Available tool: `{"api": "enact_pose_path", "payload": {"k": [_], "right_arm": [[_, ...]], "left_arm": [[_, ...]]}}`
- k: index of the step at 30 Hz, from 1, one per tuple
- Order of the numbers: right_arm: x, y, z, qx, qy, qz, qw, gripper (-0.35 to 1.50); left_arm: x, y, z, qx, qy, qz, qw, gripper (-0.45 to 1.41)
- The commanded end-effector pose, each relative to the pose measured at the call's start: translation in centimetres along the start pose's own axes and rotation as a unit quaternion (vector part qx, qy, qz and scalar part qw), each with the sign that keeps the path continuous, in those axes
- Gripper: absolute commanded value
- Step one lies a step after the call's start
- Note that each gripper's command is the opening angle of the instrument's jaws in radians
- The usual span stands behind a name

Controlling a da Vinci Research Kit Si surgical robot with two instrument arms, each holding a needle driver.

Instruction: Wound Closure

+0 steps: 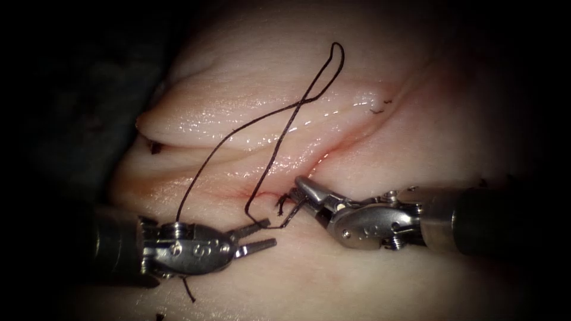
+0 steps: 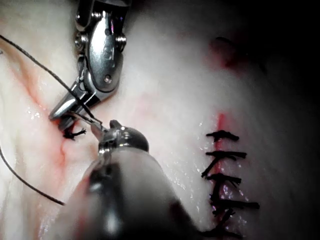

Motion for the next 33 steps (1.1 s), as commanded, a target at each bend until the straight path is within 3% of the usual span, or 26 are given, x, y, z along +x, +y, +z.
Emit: {"api": "enact_pose_path", "payload": {"k": [1, 13, 25, 33], "right_arm": [[0.01, 0.02, 0.07, -0.005, 0.005, 0.013, 1.0, -0.35], [0.16, 0.4, 0.04, -0.021, 0.028, 0.052, 0.998, -0.35], [0.15, 0.51, 0.05, -0.026, 0.045, 0.087, 0.995, -0.35], [0.32, 0.59, -0.01, -0.04, 0.065, 0.008, 0.997, -0.35]], "left_arm": [[-0.02, 0.04, 0.1, 0.0, -0.001, 0.0, 1.0, 0.24], [-0.04, -0.18, 0.47, 0.01, 0.001, 0.011, 1.0, 0.2], [-0.11, -0.01, 0.88, -0.003, -0.004, 0.016, 1.0, 0.17], [-0.1, 0.05, 1.01, -0.01, -0.005, 0.018, 1.0, 0.17]]}}
